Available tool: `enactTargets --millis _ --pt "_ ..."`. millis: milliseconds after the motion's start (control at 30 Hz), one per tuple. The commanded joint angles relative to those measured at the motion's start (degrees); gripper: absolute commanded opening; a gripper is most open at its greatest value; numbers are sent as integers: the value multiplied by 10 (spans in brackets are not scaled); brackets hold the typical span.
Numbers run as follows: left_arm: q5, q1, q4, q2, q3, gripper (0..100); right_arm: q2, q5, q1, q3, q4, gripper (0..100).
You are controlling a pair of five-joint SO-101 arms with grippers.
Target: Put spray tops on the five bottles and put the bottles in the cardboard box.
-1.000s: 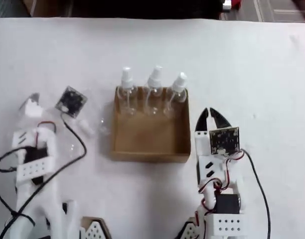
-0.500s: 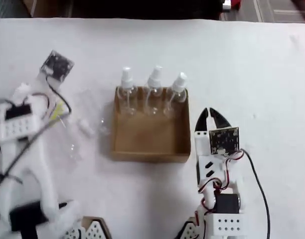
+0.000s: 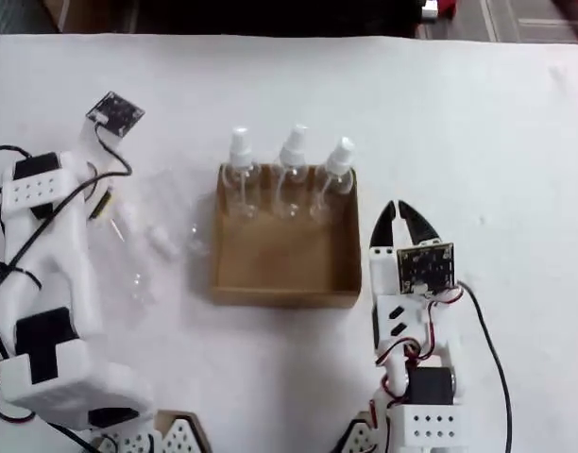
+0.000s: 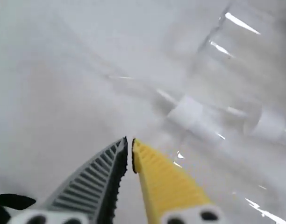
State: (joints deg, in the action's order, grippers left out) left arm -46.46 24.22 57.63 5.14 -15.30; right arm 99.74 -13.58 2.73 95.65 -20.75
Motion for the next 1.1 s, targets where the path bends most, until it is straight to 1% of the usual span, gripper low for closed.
enactTargets --millis 0,33,133,400,667,933,1033,1067 --pt "-64 -27 5 -1 26 22 3 -7 -3 4 13 18" --pt "-75 -34 1 -1 19 22 3 -7 -3 4 13 18" --pt "-76 -47 -24 -1 12 24 3 -7 -3 4 13 18" --pt "-79 -48 -158 -1 -68 24 3 -7 -3 4 13 18" --pt "-76 -50 -324 -1 -156 24 4 -7 -12 4 13 18" --pt "-81 -78 -371 -1 -206 26 4 -7 -14 4 14 18" --pt "-83 -73 -368 -1 -208 27 4 -7 -15 4 14 18" --pt "-96 -67 -367 -1 -208 27 4 -7 -15 4 14 18"
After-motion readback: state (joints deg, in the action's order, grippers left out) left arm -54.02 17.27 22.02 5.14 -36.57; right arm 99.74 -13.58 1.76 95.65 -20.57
